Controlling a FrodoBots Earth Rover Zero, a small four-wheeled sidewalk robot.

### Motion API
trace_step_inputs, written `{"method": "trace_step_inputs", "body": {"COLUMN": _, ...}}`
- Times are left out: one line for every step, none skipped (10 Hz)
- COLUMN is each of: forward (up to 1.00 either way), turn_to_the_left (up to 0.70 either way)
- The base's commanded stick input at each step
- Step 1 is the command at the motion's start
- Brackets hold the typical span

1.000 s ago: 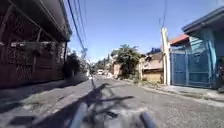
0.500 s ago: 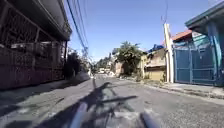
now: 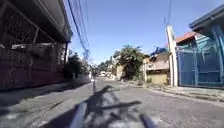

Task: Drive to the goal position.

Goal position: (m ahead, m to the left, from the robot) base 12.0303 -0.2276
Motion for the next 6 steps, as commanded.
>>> {"method": "trace_step_inputs", "body": {"forward": 0.50, "turn_to_the_left": 0.00}}
{"method": "trace_step_inputs", "body": {"forward": 0.50, "turn_to_the_left": 0.00}}
{"method": "trace_step_inputs", "body": {"forward": 0.50, "turn_to_the_left": 0.00}}
{"method": "trace_step_inputs", "body": {"forward": 0.50, "turn_to_the_left": 0.00}}
{"method": "trace_step_inputs", "body": {"forward": 0.50, "turn_to_the_left": 0.00}}
{"method": "trace_step_inputs", "body": {"forward": 0.50, "turn_to_the_left": 0.00}}
